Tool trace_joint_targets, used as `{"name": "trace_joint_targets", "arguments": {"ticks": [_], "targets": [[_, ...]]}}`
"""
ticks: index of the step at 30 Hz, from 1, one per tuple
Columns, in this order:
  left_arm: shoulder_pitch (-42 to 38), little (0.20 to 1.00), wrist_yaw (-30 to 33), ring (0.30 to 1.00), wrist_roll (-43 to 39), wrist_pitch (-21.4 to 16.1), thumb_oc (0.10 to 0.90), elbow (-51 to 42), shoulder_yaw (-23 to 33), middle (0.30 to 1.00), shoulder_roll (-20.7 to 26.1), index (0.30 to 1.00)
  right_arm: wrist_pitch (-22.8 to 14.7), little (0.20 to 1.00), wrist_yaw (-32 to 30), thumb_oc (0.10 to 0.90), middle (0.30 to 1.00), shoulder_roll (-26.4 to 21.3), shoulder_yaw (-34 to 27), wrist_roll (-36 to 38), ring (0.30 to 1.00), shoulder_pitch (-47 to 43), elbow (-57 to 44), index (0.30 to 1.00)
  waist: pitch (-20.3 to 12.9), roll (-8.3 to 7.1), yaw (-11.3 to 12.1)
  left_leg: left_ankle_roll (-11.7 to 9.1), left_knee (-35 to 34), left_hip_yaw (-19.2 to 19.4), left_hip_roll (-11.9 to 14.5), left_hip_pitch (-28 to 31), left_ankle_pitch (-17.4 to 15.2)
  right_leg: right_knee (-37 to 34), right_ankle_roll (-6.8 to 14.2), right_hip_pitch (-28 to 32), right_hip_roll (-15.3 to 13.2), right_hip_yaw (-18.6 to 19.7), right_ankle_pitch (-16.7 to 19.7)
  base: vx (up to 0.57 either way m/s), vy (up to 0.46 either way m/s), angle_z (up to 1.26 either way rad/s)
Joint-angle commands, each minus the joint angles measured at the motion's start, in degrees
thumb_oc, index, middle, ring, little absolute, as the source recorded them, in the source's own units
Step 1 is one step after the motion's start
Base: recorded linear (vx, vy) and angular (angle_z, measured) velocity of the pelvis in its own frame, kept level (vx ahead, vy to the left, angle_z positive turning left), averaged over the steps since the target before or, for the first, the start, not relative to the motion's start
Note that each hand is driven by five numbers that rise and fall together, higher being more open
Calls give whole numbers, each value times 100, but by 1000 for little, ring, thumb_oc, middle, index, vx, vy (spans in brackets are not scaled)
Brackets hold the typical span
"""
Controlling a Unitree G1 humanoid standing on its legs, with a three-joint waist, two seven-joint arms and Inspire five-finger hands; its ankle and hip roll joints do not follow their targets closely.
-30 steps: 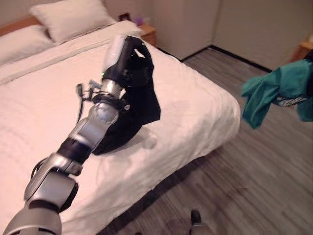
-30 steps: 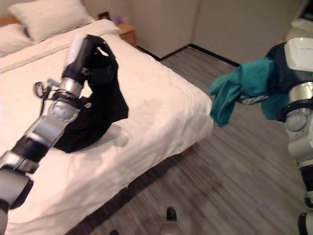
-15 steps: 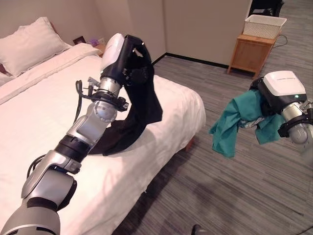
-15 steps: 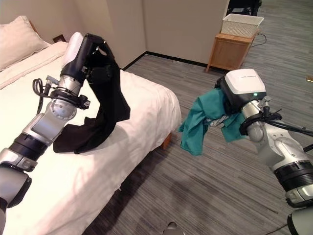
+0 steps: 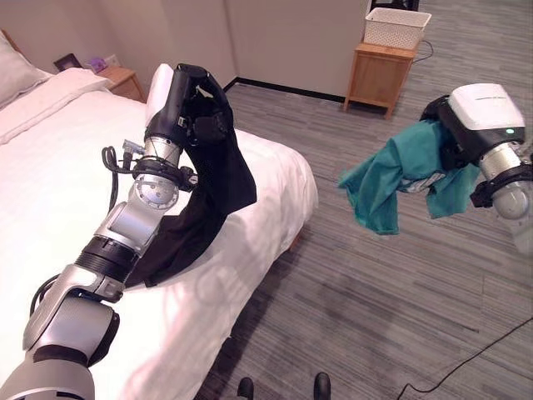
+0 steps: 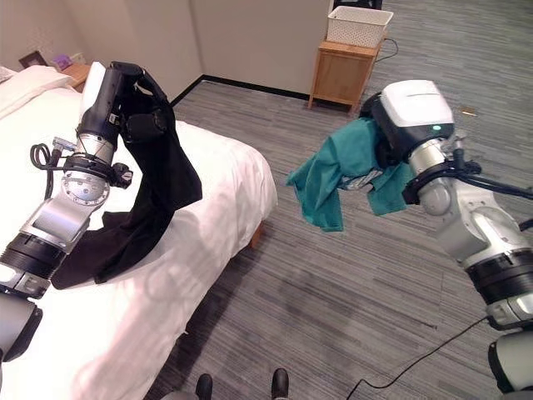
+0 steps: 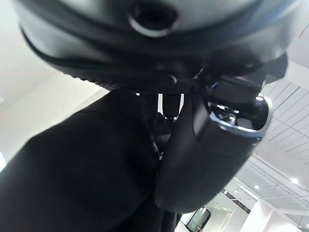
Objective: Pick up bed clothes into laundry basket.
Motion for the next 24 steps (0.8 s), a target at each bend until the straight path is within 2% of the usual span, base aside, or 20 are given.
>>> {"name": "trace_joint_targets", "arguments": {"ticks": [1, 8, 14, 17, 20, 22, 24], "targets": [[-1481, 300, 511, 300, -16, -476, 400, 376, 42, 300, 13, 300, 27, 300, -579, 400, 300, -199, -292, 193, 300, -757, -98, 300, -936, 88, 200, -180, -142, -60, 504, -474, -485, -91, 952, 387, -266, -381, -392, -53, 33, 38], [-1815, 300, 486, 300, -9, -401, 400, 630, -182, 300, -262, 300, 96, 300, -602, 400, 300, -120, -453, 180, 300, -685, -140, 300, -1068, 171, 71, -149, -142, 73, 419, -381, -556, -91, 946, 433, -313, -441, -324, -45, 33, 6], [-1895, 300, 508, 300, -154, -437, 400, 561, -185, 300, -373, 300, 98, 300, -665, 400, 300, -93, -660, 171, 300, -471, -232, 300, -1038, 141, -21, -77, -142, 55, 304, -314, -596, -91, 920, 393, -314, -430, -240, -33, 64, -3], [-2003, 300, 493, 300, -113, -384, 400, 622, -356, 300, -685, 300, 166, 300, -603, 400, 300, -170, -718, 44, 300, -385, -223, 300, -999, 105, -172, -28, -142, 157, 226, -291, -656, -13, 903, 287, -318, -493, -154, -98, 38, -2], [-1923, 300, 568, 300, -72, -355, 400, 758, -339, 300, -802, 300, 186, 300, -542, 400, 300, -162, -655, -100, 300, -386, -275, 300, -920, 127, -239, 23, -142, 257, 165, -314, -633, 192, 983, 105, -459, -498, -89, -161, -36, -12], [-1790, 300, 562, 300, -65, -367, 400, 758, -267, 300, -792, 300, 158, 300, -513, 400, 300, -191, -381, -164, 300, -660, -359, 300, -865, 203, -226, 11, -142, 272, 208, -321, -610, 232, 1094, -4, -671, -223, 19, -185, -177, -39], [-1666, 300, 545, 300, -54, -390, 400, 676, -239, 300, -772, 300, 114, 300, -449, 400, 300, -216, -149, -195, 300, -920, -443, 300, -814, 250, -152, -9, -142, 210, 258, -361, -580, 217, 1101, -75, -863, 54, 154, -177, -204, -78]]}}
